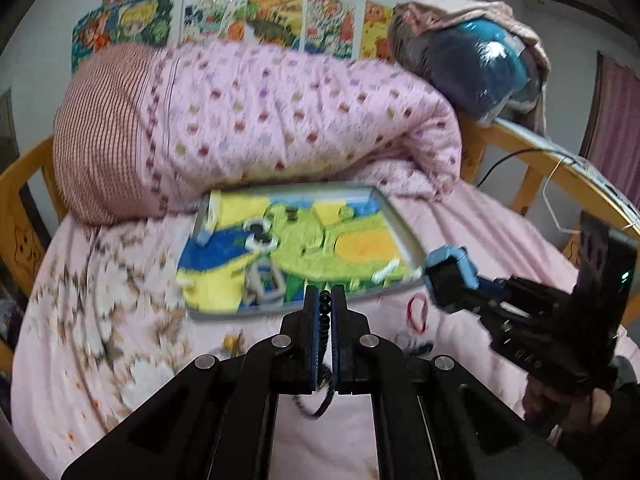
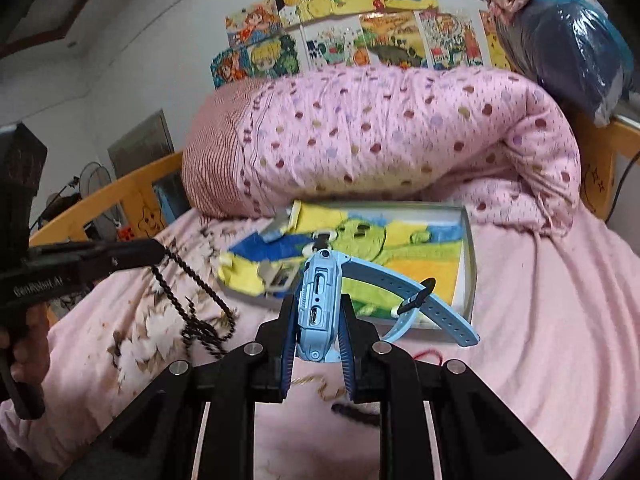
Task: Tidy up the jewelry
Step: 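Lift and carry the smartwatch and bead necklace over the tray with both tools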
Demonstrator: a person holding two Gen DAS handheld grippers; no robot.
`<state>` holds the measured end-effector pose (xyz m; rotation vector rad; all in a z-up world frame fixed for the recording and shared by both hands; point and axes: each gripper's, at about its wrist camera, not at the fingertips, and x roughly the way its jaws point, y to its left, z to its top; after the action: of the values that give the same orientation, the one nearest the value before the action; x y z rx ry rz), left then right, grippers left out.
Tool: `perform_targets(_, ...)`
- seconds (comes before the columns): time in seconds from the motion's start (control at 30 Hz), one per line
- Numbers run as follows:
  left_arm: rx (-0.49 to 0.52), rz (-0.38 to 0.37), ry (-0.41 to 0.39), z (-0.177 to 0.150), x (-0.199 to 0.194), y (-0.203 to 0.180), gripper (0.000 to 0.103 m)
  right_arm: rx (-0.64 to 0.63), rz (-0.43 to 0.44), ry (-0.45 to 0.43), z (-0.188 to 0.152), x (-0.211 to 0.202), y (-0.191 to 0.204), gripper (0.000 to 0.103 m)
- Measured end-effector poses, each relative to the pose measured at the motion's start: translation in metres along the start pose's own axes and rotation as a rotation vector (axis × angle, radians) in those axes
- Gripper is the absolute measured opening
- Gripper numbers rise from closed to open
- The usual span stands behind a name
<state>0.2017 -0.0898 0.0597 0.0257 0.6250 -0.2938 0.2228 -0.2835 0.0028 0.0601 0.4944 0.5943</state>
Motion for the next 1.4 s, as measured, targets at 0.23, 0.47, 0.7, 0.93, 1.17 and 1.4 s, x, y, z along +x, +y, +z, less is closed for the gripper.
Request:
perform_targets(0.23, -0.026, -0.042, -0.041, 0.031, -0.003, -0.001, 0.003, 0.027, 0.009, -0.046, 0.020, 0.003, -0.024, 0.019)
perform_targets(0.47, -0.022, -0.043, -0.060, 0.052, 0.019, -0.003, 0.003, 0.064, 0.008, -0.064, 0.034, 0.019, -0.052, 0.019)
perform_targets(0.7, -0.063, -0.047, -0.089, 0.069, 0.058, 0.003, 0.003, 0.121, -0.002, 0.012, 0.024, 0.054, -0.078, 0.019)
perform_targets(0.93, -0.106, -0.058, -0.052, 0.062, 0.099, 0.014, 0.003, 0.161, -0.021, 0.095, 0.005, 0.081, -0.094, 0.019)
perform_targets(1.17, -0.153, -0.062, 0.066, 0.029, 0.140, 0.023, 0.003, 0.133, -0.030, 0.125, -0.002, 0.091, -0.091, 0.018)
perform_targets(1.4, -0.204, -0.036, 0.182, 0.004, 0.170, 0.036, 0.003, 0.102, -0.044, 0.137, -0.005, 0.096, -0.088, 0.019)
